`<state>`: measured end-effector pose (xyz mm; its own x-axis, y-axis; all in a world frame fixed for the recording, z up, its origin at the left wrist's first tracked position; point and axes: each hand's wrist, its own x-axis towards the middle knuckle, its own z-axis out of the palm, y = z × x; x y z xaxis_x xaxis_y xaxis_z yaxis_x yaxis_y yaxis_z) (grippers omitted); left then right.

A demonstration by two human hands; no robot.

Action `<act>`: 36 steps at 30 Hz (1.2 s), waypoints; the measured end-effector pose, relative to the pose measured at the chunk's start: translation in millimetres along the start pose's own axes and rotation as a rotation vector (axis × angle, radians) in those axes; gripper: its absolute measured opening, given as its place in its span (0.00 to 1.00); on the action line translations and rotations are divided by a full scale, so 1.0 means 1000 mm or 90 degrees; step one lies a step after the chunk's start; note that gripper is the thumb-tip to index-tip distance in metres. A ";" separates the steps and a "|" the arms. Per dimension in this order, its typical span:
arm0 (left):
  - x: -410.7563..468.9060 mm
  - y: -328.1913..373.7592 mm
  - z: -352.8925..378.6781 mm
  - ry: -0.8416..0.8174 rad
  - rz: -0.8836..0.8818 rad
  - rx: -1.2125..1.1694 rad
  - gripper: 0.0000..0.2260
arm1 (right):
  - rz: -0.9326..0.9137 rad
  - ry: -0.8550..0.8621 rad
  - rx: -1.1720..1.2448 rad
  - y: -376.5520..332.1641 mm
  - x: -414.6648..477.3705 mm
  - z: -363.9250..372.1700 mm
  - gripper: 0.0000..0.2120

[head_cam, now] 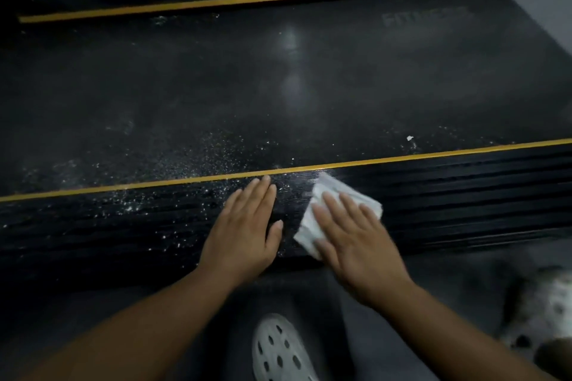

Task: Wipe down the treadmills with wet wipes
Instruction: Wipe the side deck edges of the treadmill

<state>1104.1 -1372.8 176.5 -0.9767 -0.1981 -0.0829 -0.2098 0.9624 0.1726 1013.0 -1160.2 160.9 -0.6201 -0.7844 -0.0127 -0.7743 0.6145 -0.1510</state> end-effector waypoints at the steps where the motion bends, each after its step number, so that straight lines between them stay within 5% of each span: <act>1: 0.000 0.000 -0.001 0.003 -0.001 0.001 0.33 | 0.040 0.011 -0.007 0.013 0.006 -0.002 0.29; 5: -0.001 0.001 0.000 0.002 -0.010 0.015 0.32 | 0.117 -0.002 0.030 0.001 0.052 -0.004 0.33; 10: -0.002 0.002 -0.002 -0.010 -0.006 0.028 0.31 | -0.135 0.000 0.005 0.002 0.012 -0.003 0.27; 16: -0.001 0.000 0.000 -0.013 -0.011 0.021 0.32 | 0.048 0.051 0.037 0.022 0.044 -0.003 0.30; 22: -0.003 -0.006 -0.012 -0.021 -0.012 -0.016 0.35 | -0.150 0.049 0.003 0.012 0.023 -0.005 0.24; 29: -0.022 -0.062 -0.004 0.019 -0.053 -0.004 0.34 | 0.139 0.087 0.048 0.004 0.063 -0.008 0.26; 33: -0.022 -0.060 -0.006 0.037 -0.044 -0.018 0.33 | -0.048 0.051 0.079 -0.056 0.053 0.007 0.27; 36: -0.022 -0.060 -0.006 0.037 -0.045 -0.027 0.32 | -0.159 0.026 0.023 -0.029 0.021 0.003 0.27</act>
<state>1137.6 -1427.7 173.9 -0.9602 -0.2765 -0.0392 -0.2785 0.9372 0.2098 1022.8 -1194.2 161.5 -0.4159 -0.9068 0.0695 -0.8992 0.3986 -0.1802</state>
